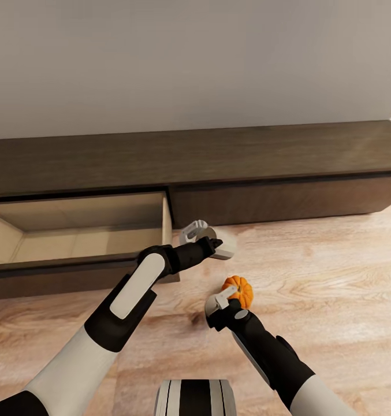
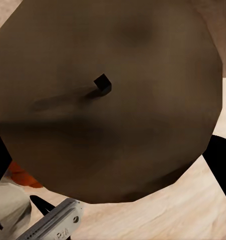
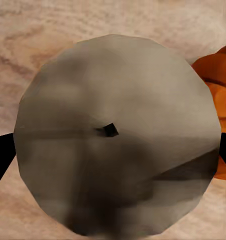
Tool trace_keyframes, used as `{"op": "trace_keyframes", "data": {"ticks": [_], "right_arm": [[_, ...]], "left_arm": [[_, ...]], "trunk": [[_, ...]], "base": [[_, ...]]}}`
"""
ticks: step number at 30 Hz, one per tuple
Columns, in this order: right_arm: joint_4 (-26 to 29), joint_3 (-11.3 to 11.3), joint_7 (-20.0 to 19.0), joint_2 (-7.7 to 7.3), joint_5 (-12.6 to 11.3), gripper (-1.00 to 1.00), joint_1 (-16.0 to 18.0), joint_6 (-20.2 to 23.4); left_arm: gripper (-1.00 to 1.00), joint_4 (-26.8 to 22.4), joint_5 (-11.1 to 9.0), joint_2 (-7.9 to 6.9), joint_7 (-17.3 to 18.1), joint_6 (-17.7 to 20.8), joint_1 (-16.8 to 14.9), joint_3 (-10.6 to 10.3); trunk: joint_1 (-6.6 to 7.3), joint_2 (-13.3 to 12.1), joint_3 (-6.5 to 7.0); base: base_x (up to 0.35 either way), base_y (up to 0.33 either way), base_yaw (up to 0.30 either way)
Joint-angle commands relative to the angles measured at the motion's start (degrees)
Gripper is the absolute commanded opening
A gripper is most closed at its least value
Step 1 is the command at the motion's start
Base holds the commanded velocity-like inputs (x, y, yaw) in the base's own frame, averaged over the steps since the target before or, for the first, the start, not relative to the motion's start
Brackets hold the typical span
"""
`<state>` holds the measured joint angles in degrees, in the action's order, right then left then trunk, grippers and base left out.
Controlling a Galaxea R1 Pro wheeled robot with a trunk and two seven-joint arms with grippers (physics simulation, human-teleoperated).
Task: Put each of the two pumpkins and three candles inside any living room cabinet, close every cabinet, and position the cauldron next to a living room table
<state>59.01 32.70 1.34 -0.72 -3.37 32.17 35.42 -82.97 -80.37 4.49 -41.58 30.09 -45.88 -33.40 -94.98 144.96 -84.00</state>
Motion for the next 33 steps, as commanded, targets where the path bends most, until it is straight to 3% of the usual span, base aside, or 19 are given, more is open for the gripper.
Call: {"op": "trace_keyframes", "data": {"ticks": [1, 33], "right_arm": [[0.0, 0.0, 0.0, 0.01, -0.1, -1.0, 0.0, 0.0], [0.2, -0.1, -0.2, -0.25, 0.0, -1.0, 0.0, 0.2]], "left_arm": [[-1.0, 0.0, 0.0, 0.0, 0.0, 0.1, 0.0, 0.0], [-1.0, -0.1, -0.4, 0.01, -0.3, 0.6, 0.0, 0.3]], "trunk": [[0.02, 0.0, 0.23], [0.85, -0.4, 7.32]], "base": [[0.0, 0.0, 0.0], [0.0, 0.0, 0.0]]}}
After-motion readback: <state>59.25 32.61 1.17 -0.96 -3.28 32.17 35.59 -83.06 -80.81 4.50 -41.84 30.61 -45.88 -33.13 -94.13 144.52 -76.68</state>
